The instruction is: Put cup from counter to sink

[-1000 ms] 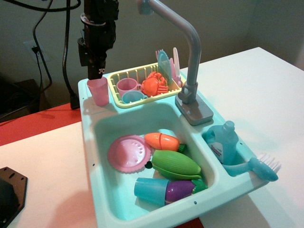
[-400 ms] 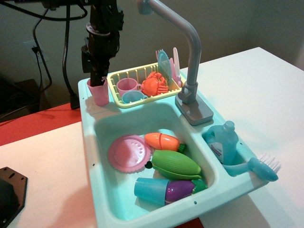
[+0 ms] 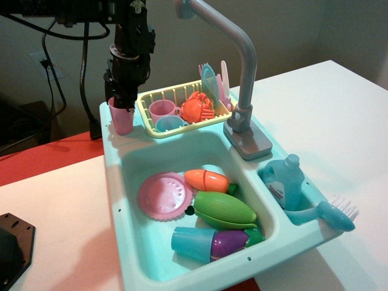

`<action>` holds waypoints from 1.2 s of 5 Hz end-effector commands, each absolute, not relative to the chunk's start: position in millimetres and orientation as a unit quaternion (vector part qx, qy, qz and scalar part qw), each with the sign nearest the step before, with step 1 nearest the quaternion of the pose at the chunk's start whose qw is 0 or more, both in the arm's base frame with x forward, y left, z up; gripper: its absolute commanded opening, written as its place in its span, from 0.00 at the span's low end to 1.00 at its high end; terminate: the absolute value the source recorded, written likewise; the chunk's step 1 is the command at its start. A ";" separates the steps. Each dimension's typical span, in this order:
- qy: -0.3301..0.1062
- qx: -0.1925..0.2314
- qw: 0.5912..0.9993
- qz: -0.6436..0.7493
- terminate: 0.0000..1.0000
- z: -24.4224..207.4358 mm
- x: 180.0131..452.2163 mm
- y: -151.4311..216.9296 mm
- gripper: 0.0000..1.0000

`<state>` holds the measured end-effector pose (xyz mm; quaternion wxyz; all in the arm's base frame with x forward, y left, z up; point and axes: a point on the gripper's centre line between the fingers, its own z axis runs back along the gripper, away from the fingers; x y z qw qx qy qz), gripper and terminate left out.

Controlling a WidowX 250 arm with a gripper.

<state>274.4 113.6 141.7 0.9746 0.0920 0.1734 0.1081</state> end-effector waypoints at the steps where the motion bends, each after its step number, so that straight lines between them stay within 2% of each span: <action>1: 0.138 0.100 0.979 0.115 0.00 161.5 273.1 118.6 0.00; 3: 0.134 0.089 0.980 0.114 0.00 169.9 282.8 116.4 0.00; 5: 0.099 0.132 0.983 0.077 0.00 197.0 314.9 78.2 0.00; 6: 0.095 0.094 0.989 0.066 0.00 192.9 323.2 50.8 0.00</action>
